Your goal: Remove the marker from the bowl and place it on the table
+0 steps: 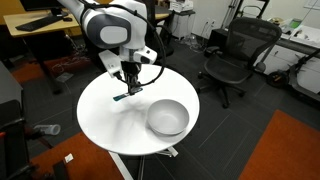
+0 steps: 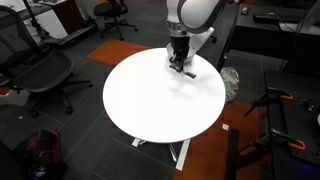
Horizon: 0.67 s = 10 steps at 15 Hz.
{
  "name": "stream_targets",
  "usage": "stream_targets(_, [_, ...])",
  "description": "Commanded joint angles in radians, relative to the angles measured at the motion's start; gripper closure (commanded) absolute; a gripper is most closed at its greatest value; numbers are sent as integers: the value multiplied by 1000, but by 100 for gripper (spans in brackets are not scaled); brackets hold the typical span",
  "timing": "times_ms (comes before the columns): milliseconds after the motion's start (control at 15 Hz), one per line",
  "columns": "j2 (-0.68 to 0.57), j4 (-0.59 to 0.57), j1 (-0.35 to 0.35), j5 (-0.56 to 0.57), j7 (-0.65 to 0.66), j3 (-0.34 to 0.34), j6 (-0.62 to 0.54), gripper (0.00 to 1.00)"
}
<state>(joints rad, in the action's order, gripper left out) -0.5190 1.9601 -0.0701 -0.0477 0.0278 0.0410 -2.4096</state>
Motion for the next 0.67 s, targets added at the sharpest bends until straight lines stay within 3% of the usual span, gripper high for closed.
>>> stream_targets(0, [-19, -18, 12, -7, 38, 5, -20, 49])
stream_targets(400, [9, 15, 23, 5, 72, 17, -44, 3])
stream_targets(600, [46, 50, 34, 12, 97, 22, -56, 0])
